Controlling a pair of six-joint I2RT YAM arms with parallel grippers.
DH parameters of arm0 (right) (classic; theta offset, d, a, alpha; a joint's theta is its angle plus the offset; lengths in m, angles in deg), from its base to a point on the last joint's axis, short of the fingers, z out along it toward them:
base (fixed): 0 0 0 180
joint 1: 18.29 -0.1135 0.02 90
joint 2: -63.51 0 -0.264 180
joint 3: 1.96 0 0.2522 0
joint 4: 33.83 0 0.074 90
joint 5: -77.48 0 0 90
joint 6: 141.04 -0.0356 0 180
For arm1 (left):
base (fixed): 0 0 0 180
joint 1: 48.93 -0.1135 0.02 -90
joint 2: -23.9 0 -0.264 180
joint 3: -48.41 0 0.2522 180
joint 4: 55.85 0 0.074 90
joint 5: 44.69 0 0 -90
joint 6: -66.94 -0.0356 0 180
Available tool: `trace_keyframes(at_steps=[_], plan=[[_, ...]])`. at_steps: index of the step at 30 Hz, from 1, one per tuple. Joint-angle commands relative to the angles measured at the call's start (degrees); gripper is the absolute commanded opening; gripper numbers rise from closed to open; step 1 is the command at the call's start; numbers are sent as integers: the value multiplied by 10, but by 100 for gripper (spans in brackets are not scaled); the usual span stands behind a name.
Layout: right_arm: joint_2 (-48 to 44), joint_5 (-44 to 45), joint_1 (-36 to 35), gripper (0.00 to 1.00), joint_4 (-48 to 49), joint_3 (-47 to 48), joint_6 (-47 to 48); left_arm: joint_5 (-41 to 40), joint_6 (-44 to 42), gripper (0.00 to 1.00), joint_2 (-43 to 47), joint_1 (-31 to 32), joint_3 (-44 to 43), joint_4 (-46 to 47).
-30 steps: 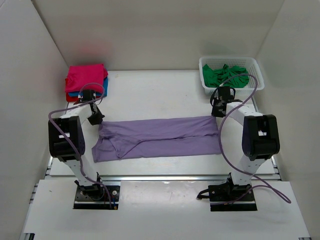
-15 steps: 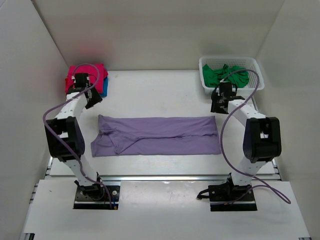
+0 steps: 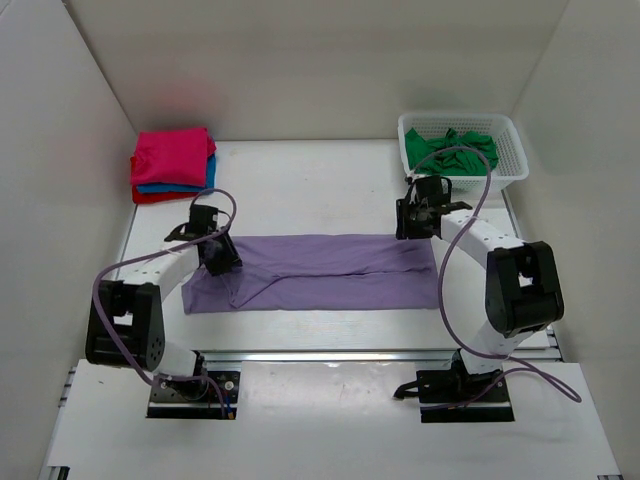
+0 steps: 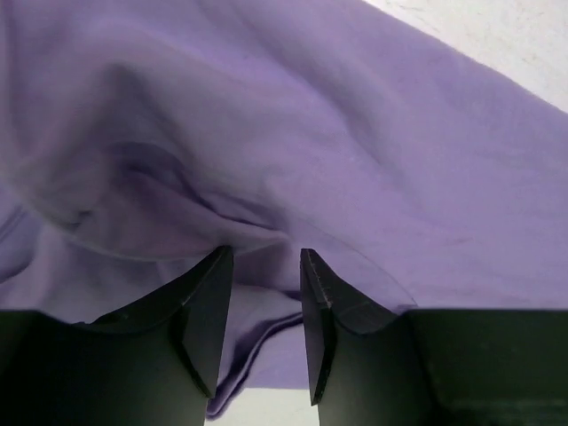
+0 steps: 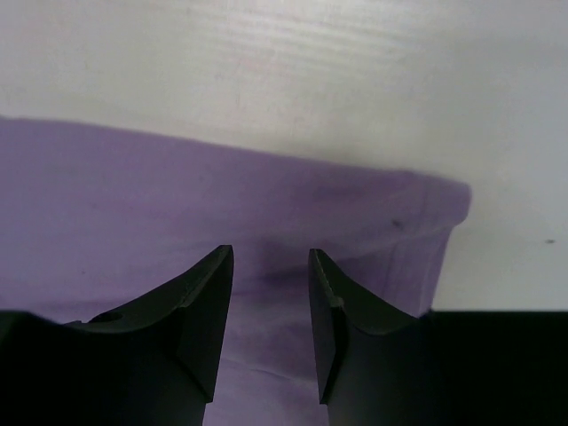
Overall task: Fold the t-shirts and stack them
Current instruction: Rotate the tshirt 90 degrees
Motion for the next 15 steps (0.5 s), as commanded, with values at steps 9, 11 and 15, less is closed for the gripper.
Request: trace_keyframes(at_steps=[9, 11, 15], plan=[[32, -12, -12, 37, -24, -32, -9, -44, 18, 47, -36, -2, 24, 38], [28, -4, -17, 37, -44, -41, -32, -51, 13, 48, -58, -2, -1, 31], [6, 9, -24, 37, -67, -76, -60, -72, 8, 47, -114, 11, -54, 25]])
